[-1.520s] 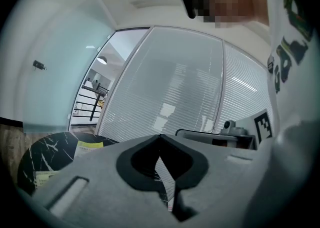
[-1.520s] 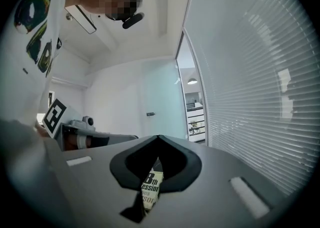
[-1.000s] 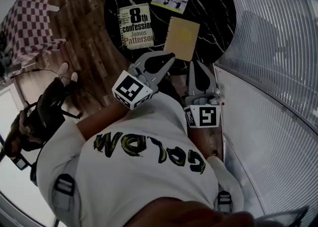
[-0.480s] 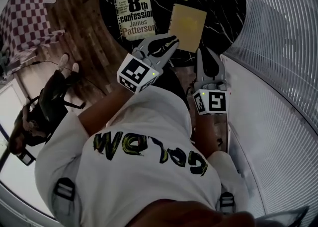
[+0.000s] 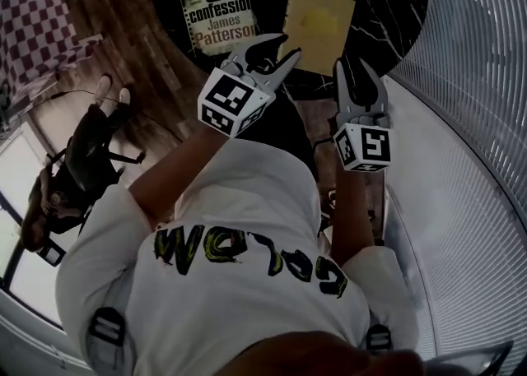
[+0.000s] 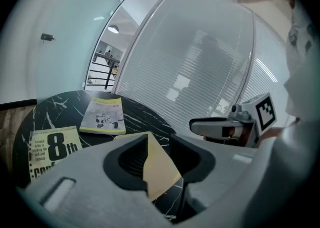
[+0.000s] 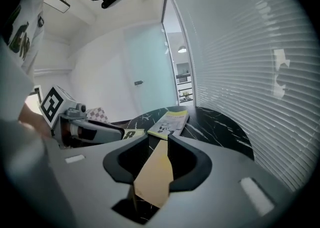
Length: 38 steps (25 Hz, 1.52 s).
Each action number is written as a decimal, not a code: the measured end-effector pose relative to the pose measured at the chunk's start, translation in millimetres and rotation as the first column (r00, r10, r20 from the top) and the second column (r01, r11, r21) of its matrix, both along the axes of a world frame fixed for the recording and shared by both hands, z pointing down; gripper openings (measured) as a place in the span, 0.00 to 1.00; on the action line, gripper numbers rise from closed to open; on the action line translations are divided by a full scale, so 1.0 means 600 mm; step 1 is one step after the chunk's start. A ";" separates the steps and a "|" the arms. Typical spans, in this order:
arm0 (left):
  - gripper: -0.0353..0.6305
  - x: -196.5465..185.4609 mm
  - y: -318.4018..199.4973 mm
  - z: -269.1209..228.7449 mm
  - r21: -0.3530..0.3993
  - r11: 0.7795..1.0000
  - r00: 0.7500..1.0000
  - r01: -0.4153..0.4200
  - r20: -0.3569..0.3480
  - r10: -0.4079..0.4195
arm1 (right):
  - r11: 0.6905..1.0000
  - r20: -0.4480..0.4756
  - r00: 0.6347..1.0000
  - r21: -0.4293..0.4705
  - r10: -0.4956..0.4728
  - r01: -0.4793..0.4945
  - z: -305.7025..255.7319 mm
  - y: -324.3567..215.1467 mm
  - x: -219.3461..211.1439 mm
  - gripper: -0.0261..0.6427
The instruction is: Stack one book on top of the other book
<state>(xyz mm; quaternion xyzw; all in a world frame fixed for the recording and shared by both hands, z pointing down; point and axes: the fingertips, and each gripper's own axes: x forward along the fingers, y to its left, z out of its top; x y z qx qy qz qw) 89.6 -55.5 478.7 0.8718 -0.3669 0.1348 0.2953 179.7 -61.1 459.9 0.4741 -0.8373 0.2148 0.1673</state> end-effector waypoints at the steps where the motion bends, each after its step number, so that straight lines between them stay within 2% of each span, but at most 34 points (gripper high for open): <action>1: 0.26 0.000 -0.004 0.013 -0.010 1.000 1.000 0.004 0.005 -0.004 | 1.000 -0.002 1.000 -0.007 -0.001 0.001 0.013 -0.005 0.002 0.23; 6: 0.28 -0.001 -0.007 0.078 -0.081 0.997 1.000 0.009 0.022 -0.007 | 0.998 -0.011 1.000 -0.061 0.001 -0.002 0.073 -0.014 0.012 0.27; 10: 0.34 -0.003 -0.005 0.130 -0.141 0.990 0.998 0.014 0.059 -0.006 | 0.994 -0.008 1.000 -0.112 0.005 -0.006 0.115 -0.013 0.021 0.30; 18: 0.39 -0.002 -0.004 0.218 -0.225 0.974 0.995 0.033 0.098 -0.011 | 0.983 -0.017 1.000 -0.182 0.018 -0.021 0.197 -0.019 0.033 0.38; 30: 0.47 -0.004 -0.003 0.279 -0.301 0.951 0.988 0.075 0.151 -0.031 | 0.960 0.023 0.999 -0.280 0.023 -0.016 0.281 -0.017 0.039 0.50; 38: 0.47 0.016 -0.004 0.292 -0.323 0.945 0.980 0.053 0.197 0.012 | 0.942 0.070 0.997 -0.334 0.022 0.003 0.316 -0.010 0.038 0.51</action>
